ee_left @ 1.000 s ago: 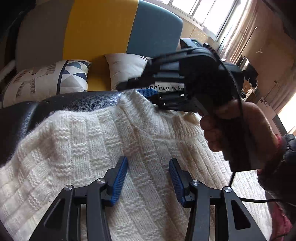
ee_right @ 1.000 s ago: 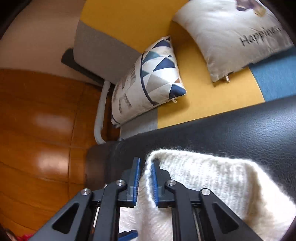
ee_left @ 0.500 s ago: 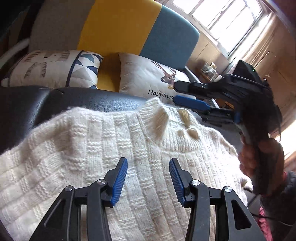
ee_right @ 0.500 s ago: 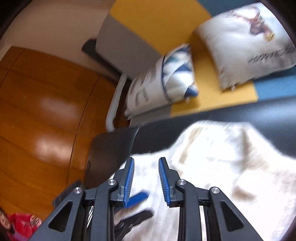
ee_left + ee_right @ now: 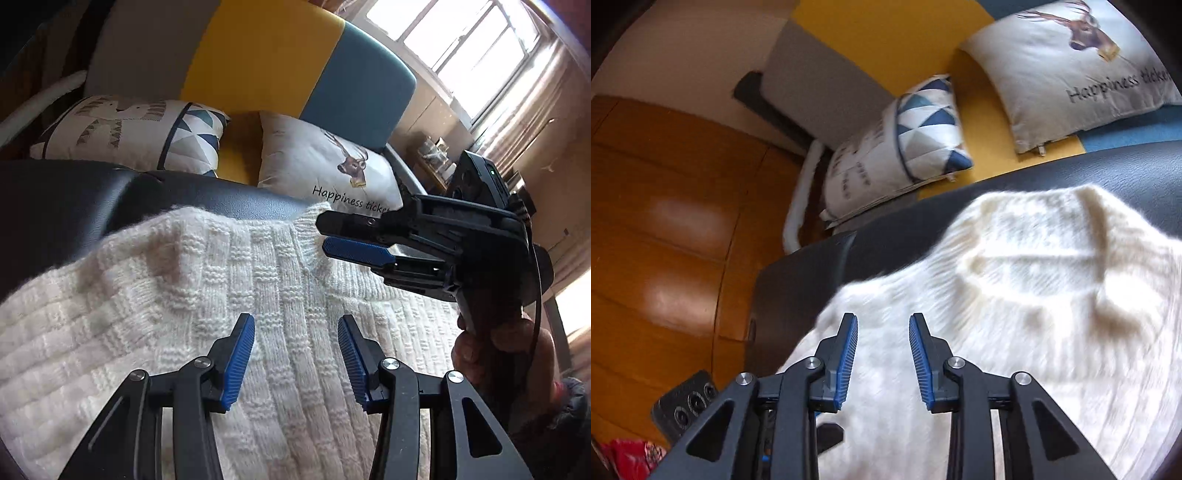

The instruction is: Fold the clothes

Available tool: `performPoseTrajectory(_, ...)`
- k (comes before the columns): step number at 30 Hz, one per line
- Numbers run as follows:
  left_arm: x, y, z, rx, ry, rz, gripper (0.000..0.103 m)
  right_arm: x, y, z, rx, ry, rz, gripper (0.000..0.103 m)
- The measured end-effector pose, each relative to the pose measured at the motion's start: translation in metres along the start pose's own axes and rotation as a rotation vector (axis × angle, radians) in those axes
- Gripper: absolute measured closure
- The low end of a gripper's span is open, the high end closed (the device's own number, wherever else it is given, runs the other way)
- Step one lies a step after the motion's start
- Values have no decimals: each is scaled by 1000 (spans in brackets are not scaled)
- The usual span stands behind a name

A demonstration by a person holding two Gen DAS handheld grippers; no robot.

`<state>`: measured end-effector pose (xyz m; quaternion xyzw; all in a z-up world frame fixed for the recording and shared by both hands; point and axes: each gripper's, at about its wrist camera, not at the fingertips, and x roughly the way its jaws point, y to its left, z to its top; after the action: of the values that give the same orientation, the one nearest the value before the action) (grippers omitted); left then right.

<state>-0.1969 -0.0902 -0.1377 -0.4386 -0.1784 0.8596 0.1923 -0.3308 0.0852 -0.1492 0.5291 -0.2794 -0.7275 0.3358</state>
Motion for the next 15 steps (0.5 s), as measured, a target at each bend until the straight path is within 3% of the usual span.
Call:
performPoseTrajectory(5,-89,43,-25,-55,-90,71,55,22,47,-35,-138,86,-22,73)
performPoseTrajectory(9,-182,122,-57,-159,-157,288,54,44,70,-59,-206,120,-56,73)
performPoseTrajectory(13,-271,205,-94,-279,-202,543,54,58,78,-73,-211,124,-106,73)
performPoseTrajectory(15,-302,241,-112,-341,-209,634,54,63,77,-74,-190,122,-116,73)
